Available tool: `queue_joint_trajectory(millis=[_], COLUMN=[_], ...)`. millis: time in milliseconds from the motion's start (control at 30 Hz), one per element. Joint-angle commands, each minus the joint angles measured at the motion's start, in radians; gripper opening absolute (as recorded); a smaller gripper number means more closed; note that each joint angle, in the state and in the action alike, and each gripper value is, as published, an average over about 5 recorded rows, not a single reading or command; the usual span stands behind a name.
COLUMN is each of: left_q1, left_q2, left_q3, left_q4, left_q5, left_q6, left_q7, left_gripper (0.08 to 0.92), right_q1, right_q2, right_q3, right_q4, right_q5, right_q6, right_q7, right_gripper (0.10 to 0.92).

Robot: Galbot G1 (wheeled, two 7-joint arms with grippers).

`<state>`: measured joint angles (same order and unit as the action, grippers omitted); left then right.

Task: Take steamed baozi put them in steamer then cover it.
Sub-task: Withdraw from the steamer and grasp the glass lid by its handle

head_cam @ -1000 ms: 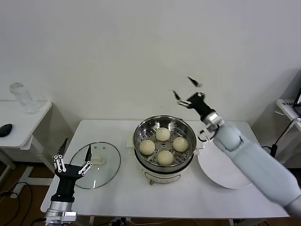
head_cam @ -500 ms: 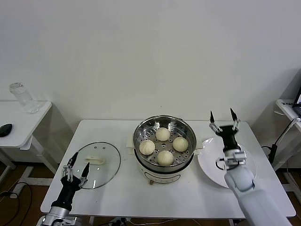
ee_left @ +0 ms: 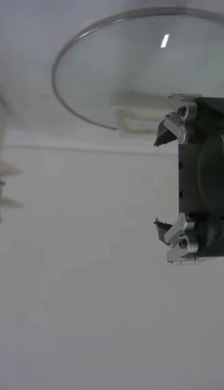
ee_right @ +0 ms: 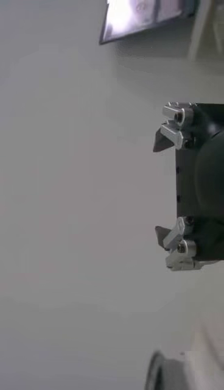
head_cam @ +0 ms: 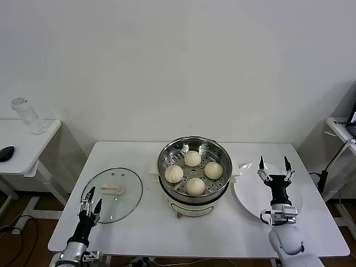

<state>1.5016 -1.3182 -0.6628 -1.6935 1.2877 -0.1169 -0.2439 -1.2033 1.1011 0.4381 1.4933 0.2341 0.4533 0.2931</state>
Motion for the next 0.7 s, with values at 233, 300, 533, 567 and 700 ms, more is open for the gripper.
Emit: queue_joint_trajectory(millis=[233, 300, 533, 567, 700], left_q1=[-0.127, -0.134, -0.154, -0.158, -0.169], left_q2=[-0.022, -0.024, -0.030, -0.031, -0.031], left_q3=[0.040, 0.046, 0.065, 0.067, 0.074], left_q4=[0.146, 0.146, 0.156, 0.161, 0.174], left_q5=[0.091, 0.091, 0.093, 0.093, 0.091], left_q6=[0.047, 0.053, 0.066, 0.067, 0.070], left_q7=[-0.030, -0.035, -0.041, -0.039, -0.033], left_gripper=[0.823, 0.823, 0.823, 0.823, 0.823], right_q1=[-0.063, -0.067, -0.074, -0.075, -0.079], right_q2=[0.028, 0.029, 0.031, 0.032, 0.034], right_q3=[0.030, 0.030, 0.033, 0.035, 0.040], right_q4=[0.002, 0.003, -0.005, -0.006, -0.005], right_q5=[-0.006, -0.007, -0.001, 0.000, 0.002], right_q6=[-0.007, -0.006, -0.004, -0.003, 0.000], right_q7=[-0.012, -0.014, -0.019, -0.020, -0.021], right_gripper=[0.823, 0.823, 0.823, 0.823, 0.823])
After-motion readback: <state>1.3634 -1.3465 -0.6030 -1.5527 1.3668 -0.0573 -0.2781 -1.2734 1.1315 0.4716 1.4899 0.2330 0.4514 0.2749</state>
